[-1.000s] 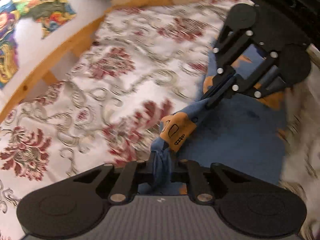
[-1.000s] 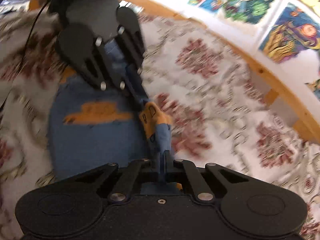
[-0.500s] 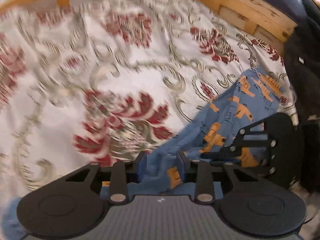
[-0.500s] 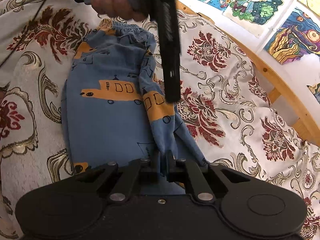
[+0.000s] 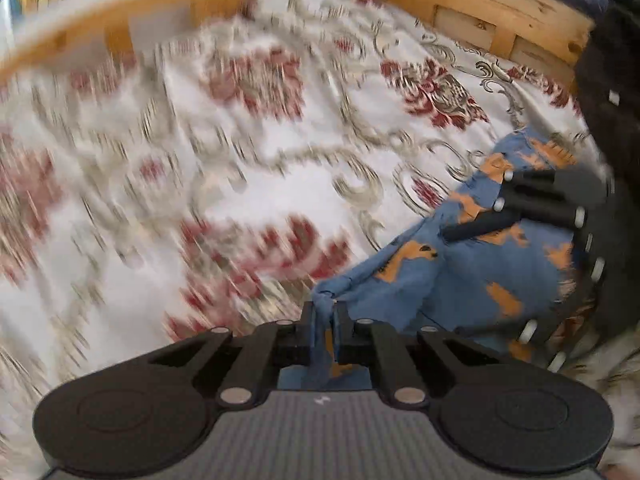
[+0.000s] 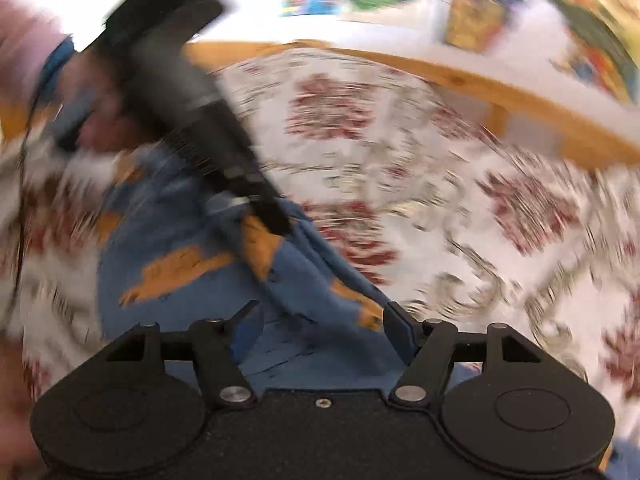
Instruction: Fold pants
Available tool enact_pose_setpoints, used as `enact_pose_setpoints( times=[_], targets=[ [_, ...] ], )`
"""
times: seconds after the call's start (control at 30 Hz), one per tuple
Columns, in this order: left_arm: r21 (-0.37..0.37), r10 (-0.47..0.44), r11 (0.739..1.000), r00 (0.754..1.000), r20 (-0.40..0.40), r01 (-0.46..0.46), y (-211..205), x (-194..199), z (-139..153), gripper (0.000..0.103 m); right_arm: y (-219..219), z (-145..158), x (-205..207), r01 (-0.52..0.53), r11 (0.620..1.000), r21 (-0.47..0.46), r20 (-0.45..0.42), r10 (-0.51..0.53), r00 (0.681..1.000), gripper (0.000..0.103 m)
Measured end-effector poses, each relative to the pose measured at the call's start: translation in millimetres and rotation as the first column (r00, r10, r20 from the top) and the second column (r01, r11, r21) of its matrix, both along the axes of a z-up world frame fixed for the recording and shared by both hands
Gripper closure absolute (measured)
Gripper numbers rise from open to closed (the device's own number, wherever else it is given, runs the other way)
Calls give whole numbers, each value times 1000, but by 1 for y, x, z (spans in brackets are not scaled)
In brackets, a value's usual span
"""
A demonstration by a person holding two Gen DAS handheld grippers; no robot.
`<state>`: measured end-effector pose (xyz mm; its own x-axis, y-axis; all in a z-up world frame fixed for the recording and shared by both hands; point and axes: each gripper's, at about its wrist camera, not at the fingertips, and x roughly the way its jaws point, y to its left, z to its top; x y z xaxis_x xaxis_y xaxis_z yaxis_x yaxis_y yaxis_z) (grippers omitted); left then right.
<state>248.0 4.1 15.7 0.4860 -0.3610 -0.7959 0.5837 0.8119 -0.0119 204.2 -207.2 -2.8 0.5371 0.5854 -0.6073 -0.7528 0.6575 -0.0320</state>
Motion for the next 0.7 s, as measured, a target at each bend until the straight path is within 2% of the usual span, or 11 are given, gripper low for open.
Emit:
enact_pose_setpoints(
  times=[0.13,0.2,0.27,0.3,0.4,0.47,0.53,0.6,0.63,0.67,0.7],
  targets=[
    [41,-1,999,998,61,-1,-11,10,-1,94,-23,0,38,154,985,77,-105,-146,984,38],
    [75,11,997,998,66,-16,-13,17,-11,94,-22,-11,50,194,981,14,-106,-192,976,41],
    [95,29,995,998,60,-35,-15,24,-24,94,-19,-24,52,222,972,-72,-66,-227,972,43],
    [94,39,995,998,47,-44,-15,27,-32,94,-19,-26,51,234,969,-84,-59,-239,969,43],
    [77,58,995,998,33,-61,-13,29,-42,94,-25,-16,42,193,981,11,-98,-192,977,42],
    [78,53,995,998,40,-56,-12,27,-44,94,-18,-14,43,148,989,-11,-95,-148,984,43],
    [74,52,996,998,45,-55,-12,27,-43,94,-10,-20,51,124,991,-55,-128,-130,983,52],
    [61,60,996,997,48,-63,-11,26,-40,94,-9,-26,60,133,990,-54,-170,-140,975,86],
    [52,64,996,997,53,-66,-10,25,-39,94,-11,-25,63,143,989,-40,-175,-148,973,91],
    [43,69,997,996,59,-71,-9,23,-37,94,-12,-22,61,145,989,-24,-166,-147,975,101],
    [33,73,997,995,69,-75,-7,21,-35,94,-13,-16,56,151,988,-12,-135,-151,979,103]
  ],
)
